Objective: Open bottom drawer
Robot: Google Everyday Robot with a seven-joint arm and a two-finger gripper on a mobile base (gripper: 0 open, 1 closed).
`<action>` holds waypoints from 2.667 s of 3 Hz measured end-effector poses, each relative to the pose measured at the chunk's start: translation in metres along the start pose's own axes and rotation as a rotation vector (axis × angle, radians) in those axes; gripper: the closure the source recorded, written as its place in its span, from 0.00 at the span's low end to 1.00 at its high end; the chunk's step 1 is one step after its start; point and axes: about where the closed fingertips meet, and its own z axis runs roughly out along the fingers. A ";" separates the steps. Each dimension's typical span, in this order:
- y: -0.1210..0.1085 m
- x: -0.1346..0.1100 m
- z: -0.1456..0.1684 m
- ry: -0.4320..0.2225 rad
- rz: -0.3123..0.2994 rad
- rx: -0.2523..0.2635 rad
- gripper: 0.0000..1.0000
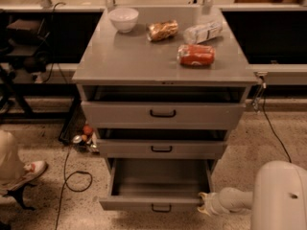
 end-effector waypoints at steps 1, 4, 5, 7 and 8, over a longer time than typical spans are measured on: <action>0.000 -0.001 -0.003 0.000 0.000 0.000 1.00; 0.017 0.011 -0.012 0.000 0.051 -0.005 1.00; 0.019 0.010 -0.011 -0.001 0.051 -0.008 0.82; 0.022 0.009 -0.008 -0.004 0.051 -0.014 0.20; 0.023 0.008 -0.007 -0.005 0.051 -0.017 0.00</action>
Offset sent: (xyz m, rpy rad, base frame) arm -0.2006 -0.1224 -0.0186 0.1202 0.1991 -0.4386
